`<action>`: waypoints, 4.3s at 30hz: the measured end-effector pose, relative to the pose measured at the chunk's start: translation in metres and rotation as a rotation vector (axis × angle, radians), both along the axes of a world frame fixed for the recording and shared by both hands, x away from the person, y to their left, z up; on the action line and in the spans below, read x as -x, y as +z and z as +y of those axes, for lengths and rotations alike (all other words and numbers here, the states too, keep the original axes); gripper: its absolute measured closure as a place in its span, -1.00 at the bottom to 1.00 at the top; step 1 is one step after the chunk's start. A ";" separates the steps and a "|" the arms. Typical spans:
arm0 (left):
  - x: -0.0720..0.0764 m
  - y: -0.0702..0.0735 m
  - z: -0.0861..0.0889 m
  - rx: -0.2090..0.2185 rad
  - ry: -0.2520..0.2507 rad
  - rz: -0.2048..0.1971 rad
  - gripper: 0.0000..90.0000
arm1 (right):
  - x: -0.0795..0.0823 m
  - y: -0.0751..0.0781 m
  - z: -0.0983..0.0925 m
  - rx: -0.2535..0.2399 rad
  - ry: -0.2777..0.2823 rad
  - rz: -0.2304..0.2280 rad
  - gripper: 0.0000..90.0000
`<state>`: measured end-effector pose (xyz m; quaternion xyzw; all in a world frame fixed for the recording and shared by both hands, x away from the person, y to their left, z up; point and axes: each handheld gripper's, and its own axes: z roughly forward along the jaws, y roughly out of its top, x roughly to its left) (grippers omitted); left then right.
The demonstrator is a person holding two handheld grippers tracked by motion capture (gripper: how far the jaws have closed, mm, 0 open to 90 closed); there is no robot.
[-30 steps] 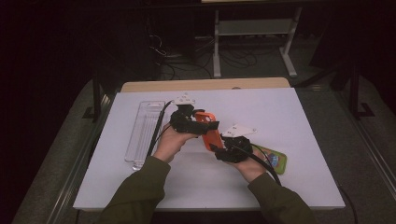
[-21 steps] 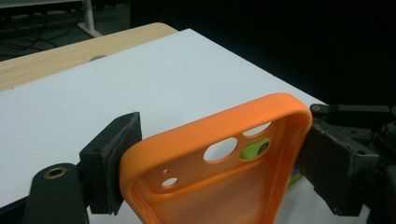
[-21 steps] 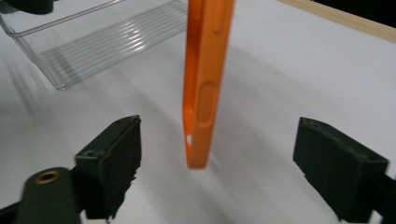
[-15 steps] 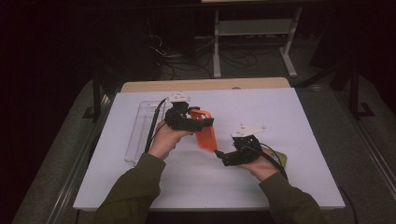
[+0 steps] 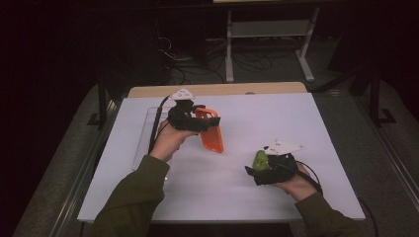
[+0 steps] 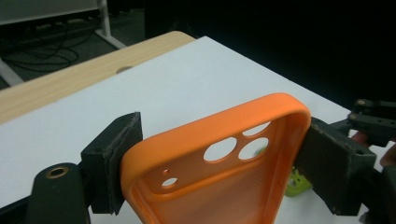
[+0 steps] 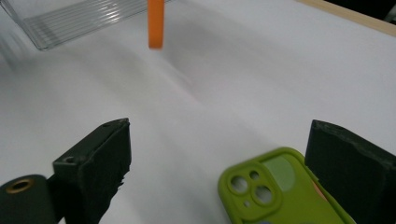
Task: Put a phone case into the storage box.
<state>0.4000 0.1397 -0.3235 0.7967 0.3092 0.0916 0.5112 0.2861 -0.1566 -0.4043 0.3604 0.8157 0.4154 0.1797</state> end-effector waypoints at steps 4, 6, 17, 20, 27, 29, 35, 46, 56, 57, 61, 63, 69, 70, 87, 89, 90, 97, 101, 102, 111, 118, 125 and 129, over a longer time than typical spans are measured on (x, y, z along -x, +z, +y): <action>-0.003 0.010 0.006 -0.010 0.015 -0.019 -0.58 | 0.008 -0.003 -0.009 -0.016 -0.021 -0.006 -0.93; -0.006 0.016 0.011 -0.022 0.027 -0.031 -0.58 | 0.012 -0.006 -0.013 -0.018 -0.030 -0.002 -0.95; -0.025 0.040 0.041 -0.027 0.105 -0.088 -0.58 | 0.013 -0.011 -0.018 -0.010 -0.044 -0.007 -0.96; -0.030 0.046 0.052 -0.024 0.132 -0.099 -0.58 | 0.012 -0.011 -0.018 -0.010 -0.047 -0.006 -0.96; -0.044 0.056 0.075 -0.055 0.196 -0.126 -0.58 | 0.012 -0.011 -0.018 -0.012 -0.048 -0.010 -0.96; -0.049 0.056 0.082 -0.069 0.220 -0.130 -0.58 | 0.012 -0.011 -0.018 -0.016 -0.049 -0.010 -0.96; -0.060 0.052 0.096 -0.087 0.278 -0.131 -0.58 | 0.012 -0.011 -0.019 -0.017 -0.050 -0.010 -0.96; -0.075 0.035 0.110 -0.175 0.373 -0.122 -0.59 | 0.012 -0.009 -0.021 -0.023 -0.052 -0.022 -0.96; -0.088 0.013 0.120 -0.216 0.463 -0.084 -0.59 | 0.011 -0.008 -0.021 -0.029 -0.052 -0.022 -0.96; -0.090 0.010 0.121 -0.215 0.468 -0.076 -0.59 | 0.011 -0.008 -0.021 -0.029 -0.051 -0.021 -0.96; -0.096 0.000 0.121 -0.221 0.484 -0.048 -0.59 | 0.011 -0.008 -0.021 -0.027 -0.046 -0.026 -0.96; -0.098 -0.003 0.119 -0.232 0.490 -0.058 -0.59 | 0.011 -0.008 -0.021 -0.027 -0.046 -0.027 -0.96; -0.104 -0.015 0.118 -0.250 0.501 -0.031 -0.59 | 0.011 -0.008 -0.021 -0.033 -0.048 -0.020 -0.96; -0.105 -0.016 0.118 -0.258 0.497 -0.030 -0.59 | 0.011 -0.008 -0.021 -0.029 -0.046 -0.024 -0.96; -0.110 -0.031 0.119 -0.247 0.513 0.002 -0.70 | 0.011 -0.009 -0.021 -0.031 -0.046 -0.018 -0.96; -0.110 -0.031 0.120 -0.241 0.509 0.004 -0.78 | 0.011 -0.009 -0.021 -0.032 -0.046 -0.018 -0.96; -0.110 -0.031 0.119 -0.245 0.516 -0.001 -0.80 | 0.011 -0.009 -0.021 -0.030 -0.045 -0.019 -0.96; -0.107 -0.025 0.122 -0.226 0.529 -0.027 -0.96 | 0.011 -0.009 -0.022 -0.027 -0.044 -0.022 -0.96; -0.104 -0.021 0.127 -0.229 0.522 -0.024 -0.96 | 0.010 -0.009 -0.022 -0.028 -0.044 -0.022 -0.96; -0.102 -0.020 0.128 -0.229 0.518 -0.024 -0.96 | 0.010 -0.008 -0.021 -0.032 -0.046 -0.022 -0.96; -0.078 -0.012 0.137 -0.248 0.451 -0.003 -0.96 | 0.006 -0.006 -0.018 -0.038 -0.045 -0.022 -0.96; -0.054 -0.009 0.143 -0.234 0.385 0.008 -0.96 | 0.006 -0.008 -0.017 -0.036 -0.039 -0.016 -0.96; -0.031 -0.007 0.137 -0.207 0.299 0.015 -0.96 | 0.007 -0.006 -0.020 -0.036 -0.044 -0.026 -0.96; -0.018 -0.006 0.130 -0.193 0.231 0.024 -0.96 | 0.008 -0.006 -0.019 -0.031 -0.040 -0.027 -0.96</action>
